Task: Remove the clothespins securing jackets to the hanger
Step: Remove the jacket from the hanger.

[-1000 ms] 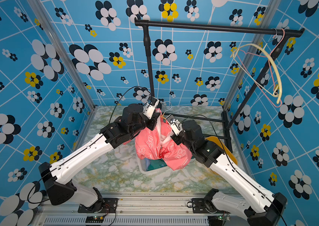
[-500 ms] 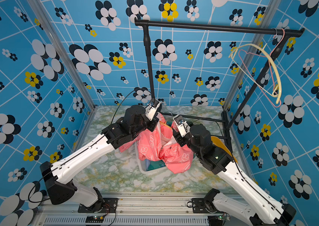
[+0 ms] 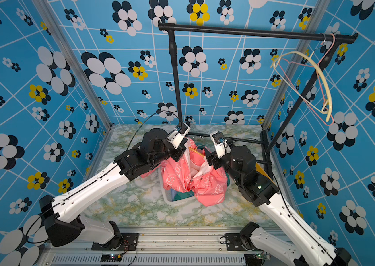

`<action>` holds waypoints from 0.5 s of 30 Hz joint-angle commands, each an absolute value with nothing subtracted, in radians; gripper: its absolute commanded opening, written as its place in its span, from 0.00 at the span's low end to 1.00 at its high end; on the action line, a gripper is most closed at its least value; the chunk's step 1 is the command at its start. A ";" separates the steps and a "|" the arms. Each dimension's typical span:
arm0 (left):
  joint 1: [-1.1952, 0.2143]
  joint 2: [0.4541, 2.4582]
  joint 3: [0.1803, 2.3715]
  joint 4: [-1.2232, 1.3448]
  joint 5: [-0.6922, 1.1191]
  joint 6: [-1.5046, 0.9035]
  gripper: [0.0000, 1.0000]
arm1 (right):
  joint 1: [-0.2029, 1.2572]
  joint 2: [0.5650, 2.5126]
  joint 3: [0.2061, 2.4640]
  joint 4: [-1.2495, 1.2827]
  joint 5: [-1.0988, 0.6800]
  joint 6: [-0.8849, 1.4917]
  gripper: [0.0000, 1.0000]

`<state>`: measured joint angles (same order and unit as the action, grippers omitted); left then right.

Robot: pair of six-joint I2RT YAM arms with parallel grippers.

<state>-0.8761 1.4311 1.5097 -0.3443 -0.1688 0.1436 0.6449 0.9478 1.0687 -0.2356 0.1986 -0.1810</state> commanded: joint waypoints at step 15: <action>-0.879 1.405 1.498 -0.339 -0.303 0.214 0.00 | 0.627 1.114 1.163 -0.141 0.098 -0.142 0.00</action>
<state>-0.8795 1.4231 1.4986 -0.3538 -0.2176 0.1764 0.6331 1.1355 1.1152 -0.1696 0.1257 -0.1356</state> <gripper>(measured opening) 0.051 0.045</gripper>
